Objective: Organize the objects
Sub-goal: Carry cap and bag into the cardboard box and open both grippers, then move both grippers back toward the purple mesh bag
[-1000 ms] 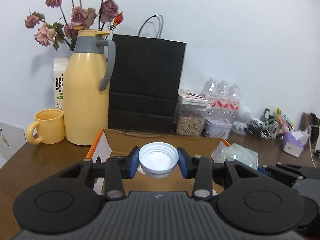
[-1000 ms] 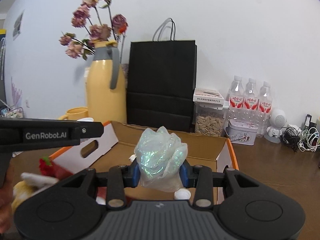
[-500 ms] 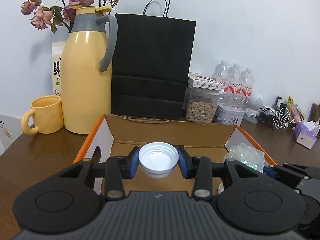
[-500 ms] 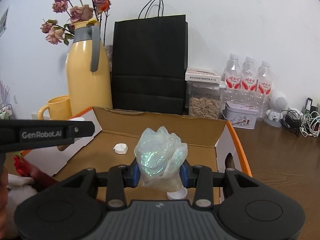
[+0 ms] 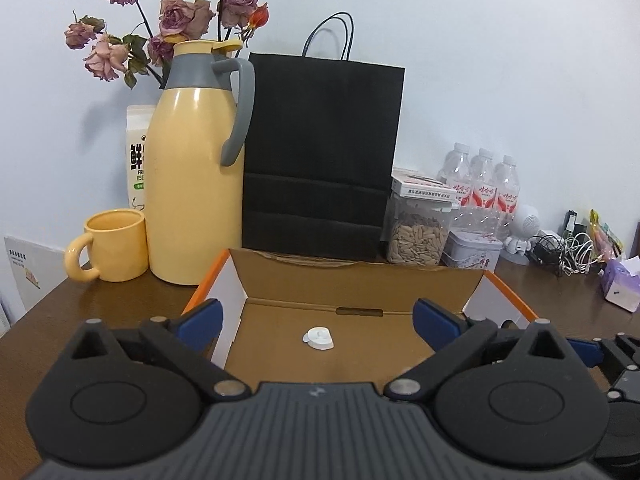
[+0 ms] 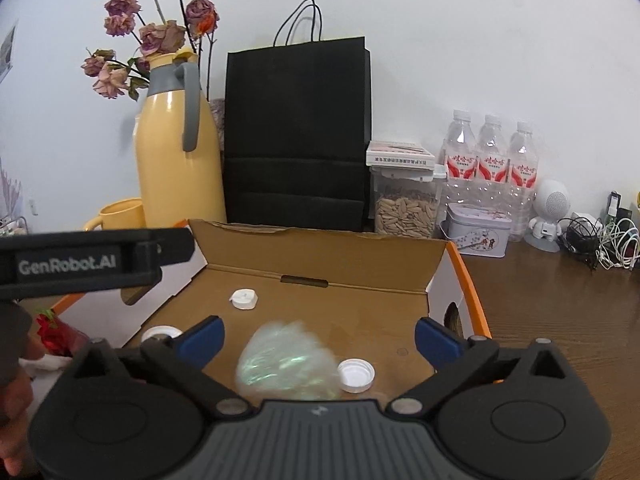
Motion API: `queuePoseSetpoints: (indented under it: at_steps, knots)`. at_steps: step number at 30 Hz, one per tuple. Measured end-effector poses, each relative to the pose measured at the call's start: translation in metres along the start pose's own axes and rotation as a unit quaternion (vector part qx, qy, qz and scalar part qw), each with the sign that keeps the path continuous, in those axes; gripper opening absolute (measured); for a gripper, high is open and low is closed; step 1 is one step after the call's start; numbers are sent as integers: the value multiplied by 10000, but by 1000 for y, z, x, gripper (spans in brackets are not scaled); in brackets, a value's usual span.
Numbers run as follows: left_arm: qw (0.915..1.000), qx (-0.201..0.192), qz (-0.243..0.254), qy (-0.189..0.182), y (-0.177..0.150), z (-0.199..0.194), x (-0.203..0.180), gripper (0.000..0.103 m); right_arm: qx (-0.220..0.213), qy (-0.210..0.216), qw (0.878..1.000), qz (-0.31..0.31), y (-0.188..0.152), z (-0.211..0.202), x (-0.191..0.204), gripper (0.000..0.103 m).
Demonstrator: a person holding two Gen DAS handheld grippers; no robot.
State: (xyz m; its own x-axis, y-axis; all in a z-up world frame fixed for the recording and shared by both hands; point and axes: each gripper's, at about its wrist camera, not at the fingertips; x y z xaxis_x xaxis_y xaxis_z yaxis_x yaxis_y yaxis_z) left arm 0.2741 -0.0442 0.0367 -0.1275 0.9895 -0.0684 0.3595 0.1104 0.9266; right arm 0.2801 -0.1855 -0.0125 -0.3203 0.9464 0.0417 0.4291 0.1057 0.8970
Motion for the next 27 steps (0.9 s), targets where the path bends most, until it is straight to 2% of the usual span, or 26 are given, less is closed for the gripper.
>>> queuePoseSetpoints:
  at_steps: [14,27]
  knots:
    - [9997,-153,-145,-157,4,-15,4,103,-159,34,9999,38,3,-12,-1,103]
    - [9988,-336,-138,-329,7,-75,9,103,-255,123,9995,-149,2,-52,9,103]
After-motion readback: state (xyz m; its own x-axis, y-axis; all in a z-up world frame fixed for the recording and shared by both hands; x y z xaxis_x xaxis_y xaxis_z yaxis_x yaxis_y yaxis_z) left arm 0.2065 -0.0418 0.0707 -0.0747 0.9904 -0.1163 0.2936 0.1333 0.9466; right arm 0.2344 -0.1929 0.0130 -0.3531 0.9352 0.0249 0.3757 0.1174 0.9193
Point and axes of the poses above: each gripper's, at about its wrist camera, not at the fingertips, and z roughly the way its jaws point, x to its left, y to its top, and after that the axes turned 4 degrees about y, right-handed
